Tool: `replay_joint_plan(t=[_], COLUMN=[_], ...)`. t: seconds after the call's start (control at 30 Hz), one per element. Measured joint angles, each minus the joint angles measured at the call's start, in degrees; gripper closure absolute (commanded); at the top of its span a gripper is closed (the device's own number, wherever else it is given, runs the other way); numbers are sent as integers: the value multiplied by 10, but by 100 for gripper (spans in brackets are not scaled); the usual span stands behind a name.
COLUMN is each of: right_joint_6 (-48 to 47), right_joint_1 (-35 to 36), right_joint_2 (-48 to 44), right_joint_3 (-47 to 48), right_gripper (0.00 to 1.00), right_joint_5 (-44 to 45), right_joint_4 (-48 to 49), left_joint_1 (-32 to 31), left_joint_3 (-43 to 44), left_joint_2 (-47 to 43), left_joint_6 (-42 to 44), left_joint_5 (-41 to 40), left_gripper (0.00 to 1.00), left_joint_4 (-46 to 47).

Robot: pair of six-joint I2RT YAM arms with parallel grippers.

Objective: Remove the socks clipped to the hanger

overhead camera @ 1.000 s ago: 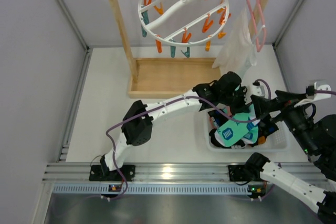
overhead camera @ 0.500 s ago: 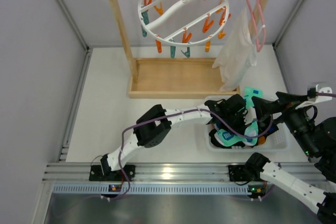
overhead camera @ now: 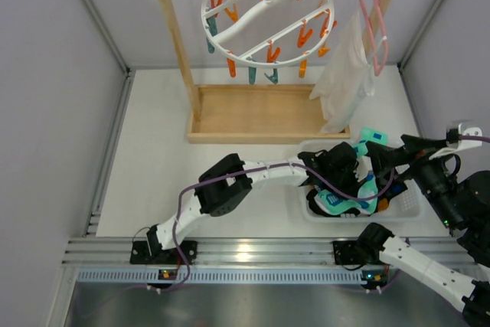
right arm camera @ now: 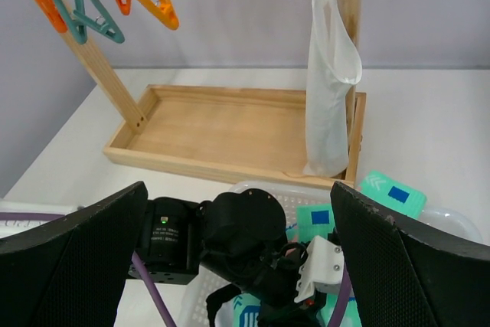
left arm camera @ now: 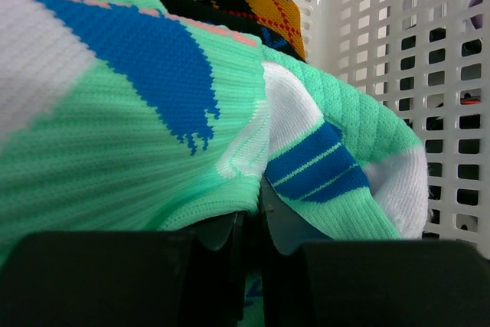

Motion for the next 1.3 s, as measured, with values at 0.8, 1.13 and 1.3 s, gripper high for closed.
replay_joint_plan(t=[0.8,1.13,1.3], right_joint_6=[5,3,3], right_joint_1=[0,2,1], right_joint_2=[0,51,106], right_joint_3=[0,-31,-56], right_gripper=[1,1,1], right_joint_5=[11,84,87], right_joint_4=[-1,-1,5], left_joint_1=[0,26,62], left_joint_3=[-103,-285,-420], left_joint_2=[-172,-360,-509], left_joint_6=[-16,-126,-195], left_joint_5=[-170,-436,-535], left_gripper=[2,2,2], left_joint_4=[-13,-10,-36])
